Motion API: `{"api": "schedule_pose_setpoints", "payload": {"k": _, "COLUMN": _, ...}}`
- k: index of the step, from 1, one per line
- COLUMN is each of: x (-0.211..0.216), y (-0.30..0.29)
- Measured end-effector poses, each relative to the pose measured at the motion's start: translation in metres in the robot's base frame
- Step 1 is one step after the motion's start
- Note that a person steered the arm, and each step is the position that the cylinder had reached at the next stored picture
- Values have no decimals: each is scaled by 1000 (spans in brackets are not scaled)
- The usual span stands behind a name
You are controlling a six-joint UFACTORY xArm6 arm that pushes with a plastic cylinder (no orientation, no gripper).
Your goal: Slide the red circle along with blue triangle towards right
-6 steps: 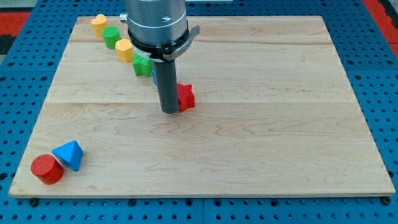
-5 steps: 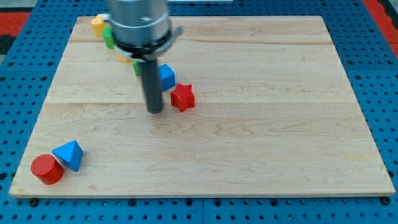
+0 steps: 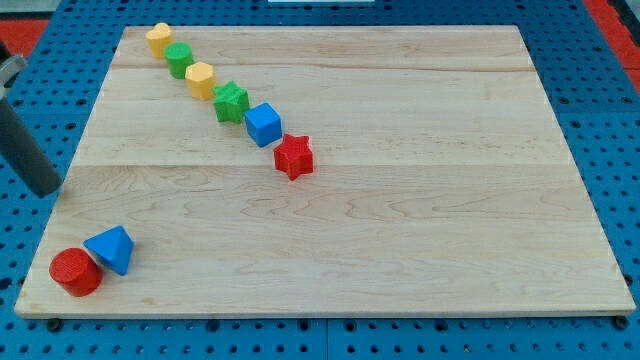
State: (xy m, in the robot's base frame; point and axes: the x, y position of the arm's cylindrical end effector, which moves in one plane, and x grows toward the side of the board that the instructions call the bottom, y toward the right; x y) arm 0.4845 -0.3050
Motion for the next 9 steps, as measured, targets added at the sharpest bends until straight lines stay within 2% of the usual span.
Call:
{"api": "schedule_pose_setpoints", "payload": {"k": 1, "x": 3, "y": 0}}
{"api": "schedule_pose_setpoints", "payload": {"k": 3, "x": 82, "y": 0}}
{"api": "schedule_pose_setpoints", "payload": {"k": 5, "x": 119, "y": 9}}
{"api": "schedule_pose_setpoints", "payload": {"k": 7, "x": 123, "y": 20}}
{"api": "schedule_pose_setpoints", "payload": {"k": 9, "x": 108, "y": 54}}
